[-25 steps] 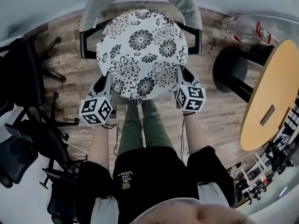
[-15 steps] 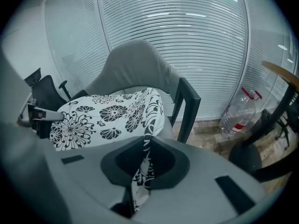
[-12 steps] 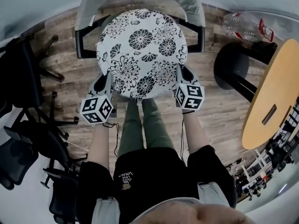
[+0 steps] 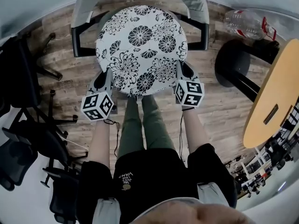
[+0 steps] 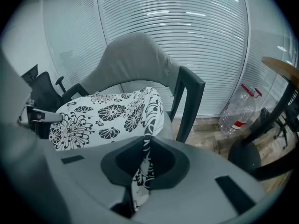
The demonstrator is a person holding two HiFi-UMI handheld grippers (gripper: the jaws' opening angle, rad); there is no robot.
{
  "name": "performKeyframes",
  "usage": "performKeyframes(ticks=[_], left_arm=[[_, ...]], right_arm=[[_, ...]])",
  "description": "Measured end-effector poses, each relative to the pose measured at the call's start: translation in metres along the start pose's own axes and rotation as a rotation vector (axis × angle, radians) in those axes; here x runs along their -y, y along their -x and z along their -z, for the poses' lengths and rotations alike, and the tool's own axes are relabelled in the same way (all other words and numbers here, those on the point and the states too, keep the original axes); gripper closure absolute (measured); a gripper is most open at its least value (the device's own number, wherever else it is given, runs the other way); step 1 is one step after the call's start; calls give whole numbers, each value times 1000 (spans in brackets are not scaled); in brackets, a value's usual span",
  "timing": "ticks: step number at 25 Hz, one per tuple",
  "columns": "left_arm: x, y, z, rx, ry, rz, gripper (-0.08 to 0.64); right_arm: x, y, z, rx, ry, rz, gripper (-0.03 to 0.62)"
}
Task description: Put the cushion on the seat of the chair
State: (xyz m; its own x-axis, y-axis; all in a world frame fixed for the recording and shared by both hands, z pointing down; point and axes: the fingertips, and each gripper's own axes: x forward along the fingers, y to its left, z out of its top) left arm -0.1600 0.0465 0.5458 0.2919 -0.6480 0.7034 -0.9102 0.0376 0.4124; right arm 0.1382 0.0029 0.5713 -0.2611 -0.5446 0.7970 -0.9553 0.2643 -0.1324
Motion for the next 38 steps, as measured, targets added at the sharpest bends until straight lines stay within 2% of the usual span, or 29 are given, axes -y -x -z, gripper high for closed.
performKeyframes(ticks=[30,35,38], left_arm=[[-41,-39,36,-33,35,-118,517],[-47,-43,40,-36,47,-136,511],[-52,-44,40,-40,49,-155,483]], right_arm=[[15,-43,38,-63,39,9,558],[17,-47,40,-69,23,35,557],[20,-48,42,-69,8,69,546]])
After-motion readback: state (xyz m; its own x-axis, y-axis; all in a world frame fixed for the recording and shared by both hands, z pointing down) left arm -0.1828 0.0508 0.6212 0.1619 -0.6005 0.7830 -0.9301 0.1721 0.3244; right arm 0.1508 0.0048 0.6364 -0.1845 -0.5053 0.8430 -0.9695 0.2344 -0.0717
